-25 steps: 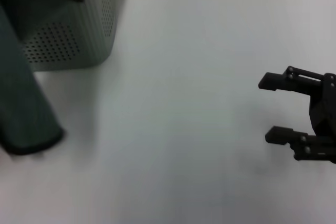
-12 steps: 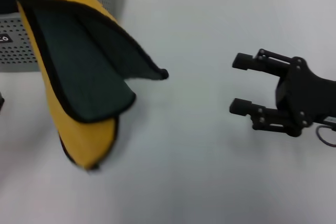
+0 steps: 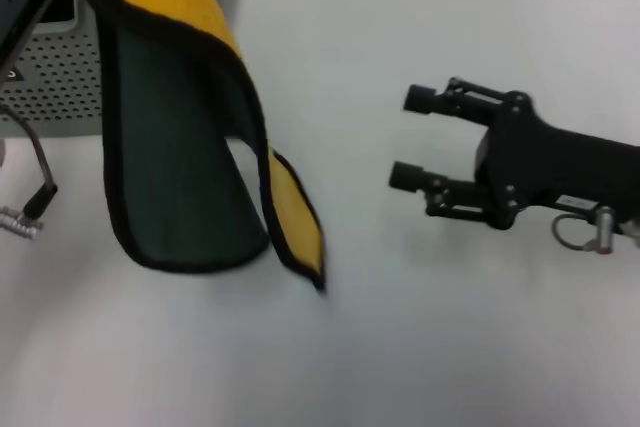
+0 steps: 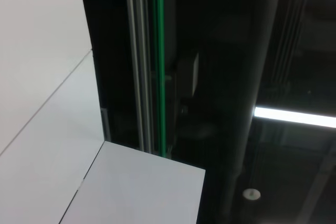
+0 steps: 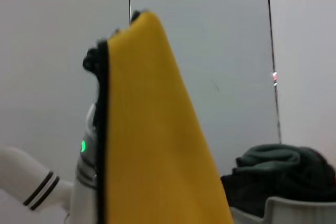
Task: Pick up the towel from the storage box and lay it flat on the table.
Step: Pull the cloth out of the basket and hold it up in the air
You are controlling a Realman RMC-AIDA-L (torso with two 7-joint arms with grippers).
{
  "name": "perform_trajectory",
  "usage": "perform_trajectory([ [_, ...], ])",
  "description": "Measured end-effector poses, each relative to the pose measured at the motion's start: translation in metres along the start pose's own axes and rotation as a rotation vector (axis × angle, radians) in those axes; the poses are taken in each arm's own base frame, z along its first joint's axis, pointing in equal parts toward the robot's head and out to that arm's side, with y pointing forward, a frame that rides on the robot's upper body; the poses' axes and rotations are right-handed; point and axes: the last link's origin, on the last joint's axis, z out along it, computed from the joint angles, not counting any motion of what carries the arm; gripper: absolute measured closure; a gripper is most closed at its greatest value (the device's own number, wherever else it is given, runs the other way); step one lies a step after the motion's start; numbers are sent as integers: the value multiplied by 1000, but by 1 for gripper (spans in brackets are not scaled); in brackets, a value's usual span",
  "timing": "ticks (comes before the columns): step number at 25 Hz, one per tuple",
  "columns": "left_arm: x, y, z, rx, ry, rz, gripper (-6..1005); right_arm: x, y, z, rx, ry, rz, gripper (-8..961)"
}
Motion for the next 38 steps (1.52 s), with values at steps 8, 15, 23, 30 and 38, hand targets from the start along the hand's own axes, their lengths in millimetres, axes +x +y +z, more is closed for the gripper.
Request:
perform_trajectory([
  [8, 1, -8, 6, 5, 33, 15, 993, -2, 20, 21, -132, -33, 3, 215],
  [15, -5, -14, 6, 32, 42, 60, 992, -10, 37, 18, -174, -83, -40, 216],
  [23, -12, -19, 17, 17, 76, 76, 991, 3, 21, 32, -30, -24, -84, 216],
  [30, -13, -20, 24, -5, 79, 77, 990, 17, 10, 47, 53, 59, -119, 216],
  [38, -10, -20, 22, 4, 93, 87, 989, 24, 20, 35, 84, 65, -99, 216],
])
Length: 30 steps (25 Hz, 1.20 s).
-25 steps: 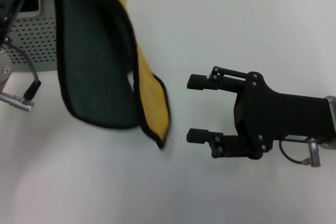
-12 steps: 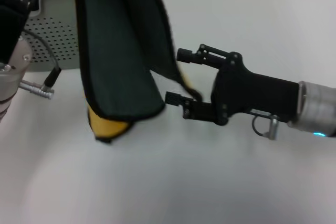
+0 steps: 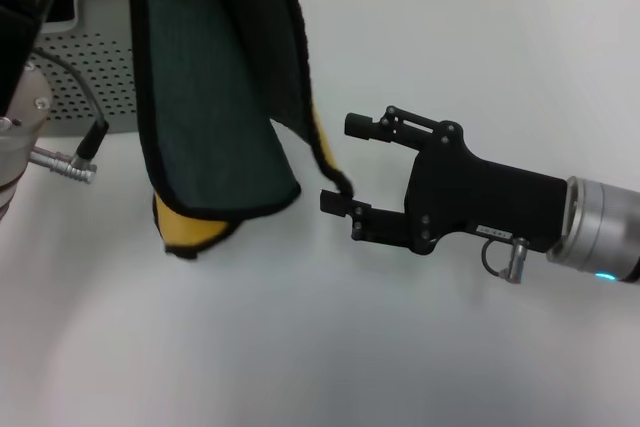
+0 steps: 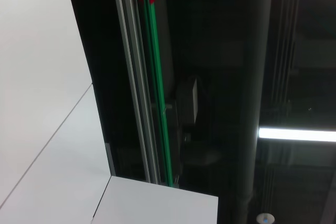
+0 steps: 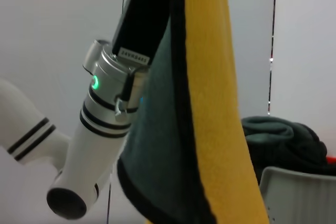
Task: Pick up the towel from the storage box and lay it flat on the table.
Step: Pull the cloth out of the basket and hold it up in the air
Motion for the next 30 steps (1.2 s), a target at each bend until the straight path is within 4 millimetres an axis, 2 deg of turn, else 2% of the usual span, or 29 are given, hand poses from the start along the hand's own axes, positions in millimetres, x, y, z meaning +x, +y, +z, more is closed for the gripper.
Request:
perform_trajectory([
  [3, 0, 0, 0, 2, -1, -1, 989, -1, 1, -1, 2, -5, -22, 216],
  [14, 0, 0, -1, 2, -2, -2, 987, 1, -3, 2, 17, 19, -34, 385],
  [18, 0, 0, -1, 8, -1, 0, 987, 3, -1, -1, 26, 19, -26, 623],
  [24, 0, 0, -2, 10, 1, 1, 986, 1, 1, -4, 31, 4, -26, 624],
  [30, 0, 0, -4, 15, 0, 0, 986, 0, 0, -3, 31, 4, -29, 670],
])
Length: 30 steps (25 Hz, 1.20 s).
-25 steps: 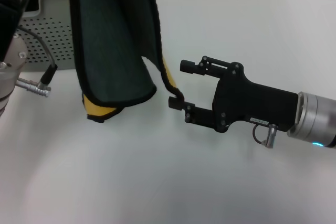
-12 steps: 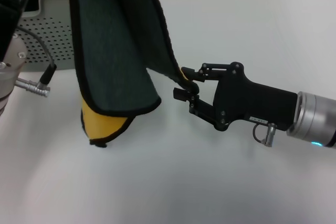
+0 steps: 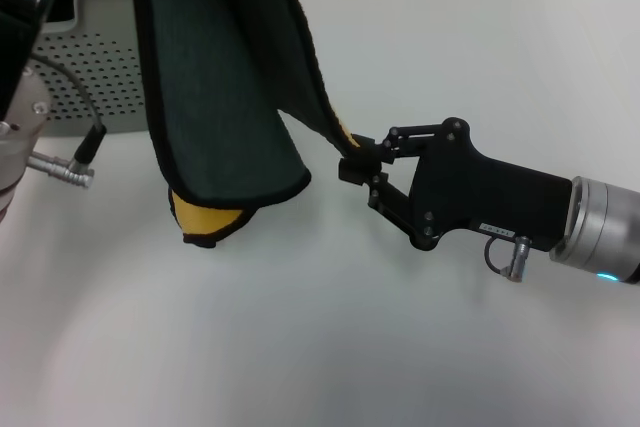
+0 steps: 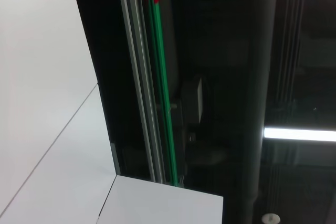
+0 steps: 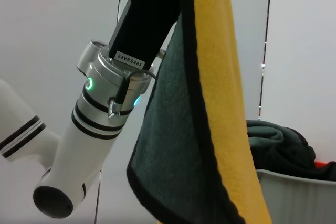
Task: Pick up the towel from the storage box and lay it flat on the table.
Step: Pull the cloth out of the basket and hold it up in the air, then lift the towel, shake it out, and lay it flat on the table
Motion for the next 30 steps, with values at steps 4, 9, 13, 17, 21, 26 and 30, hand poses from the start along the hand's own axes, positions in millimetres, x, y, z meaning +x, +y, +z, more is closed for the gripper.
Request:
perform_trajectory([
  [4, 2, 0, -2, 11, 9, 6, 985, 0, 0, -1, 1, -2, 1, 791],
  [9, 3, 1, -6, 26, 21, 12, 985, 1, 1, -3, 9, -3, 6, 789],
  [13, 3, 2, -7, 29, 20, 11, 984, 0, 1, -5, 26, -16, 14, 788],
  [17, 2, 2, -8, 36, 18, 7, 984, -1, 2, -6, 28, -24, 3, 812],
  [21, 1, 2, -8, 34, 13, 2, 983, -1, 1, -5, 27, -24, -9, 845],
  [26, 1, 4, -12, 47, 17, 6, 983, -1, 1, -5, 29, -25, -9, 891],
  [30, 2, 6, -19, 74, 14, 7, 982, -4, 0, -5, 24, -30, -19, 949],
])
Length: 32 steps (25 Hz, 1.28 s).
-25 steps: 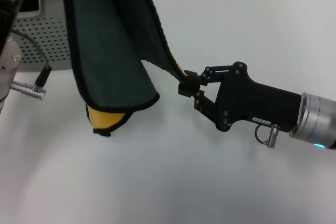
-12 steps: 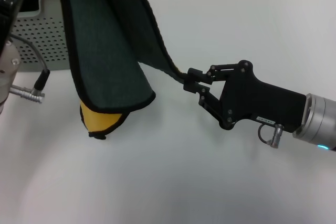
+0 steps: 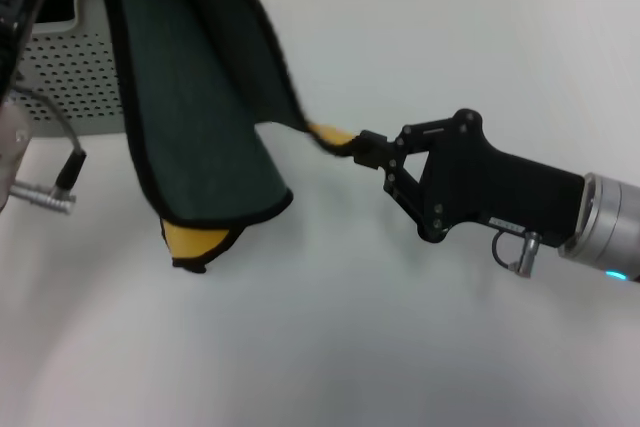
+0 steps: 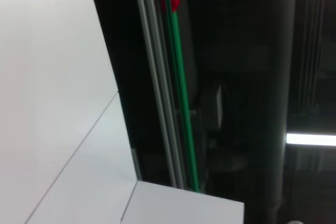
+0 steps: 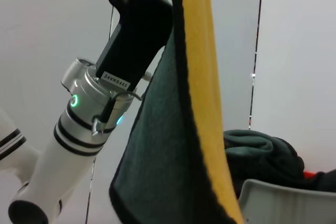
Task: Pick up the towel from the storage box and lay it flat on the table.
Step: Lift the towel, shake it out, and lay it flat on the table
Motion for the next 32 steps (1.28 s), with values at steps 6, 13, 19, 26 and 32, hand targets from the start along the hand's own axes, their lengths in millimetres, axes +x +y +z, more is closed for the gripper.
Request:
perform_trajectory([
  [6, -8, -3, -38, 193, -48, -7, 981, -33, -12, 3, 12, -91, -99, 948],
  [13, -35, -6, -70, 386, -213, 23, 981, -78, -28, 0, 63, -206, -232, 948],
  [19, -59, -8, -83, 431, -387, 30, 980, -113, -44, -1, 114, -287, -338, 947],
  [26, -72, -8, -97, 477, -507, 75, 937, -134, -55, -3, 147, -314, -401, 946],
  [32, -84, -10, -106, 499, -603, 93, 755, -138, -62, -3, 179, -304, -417, 945],
])
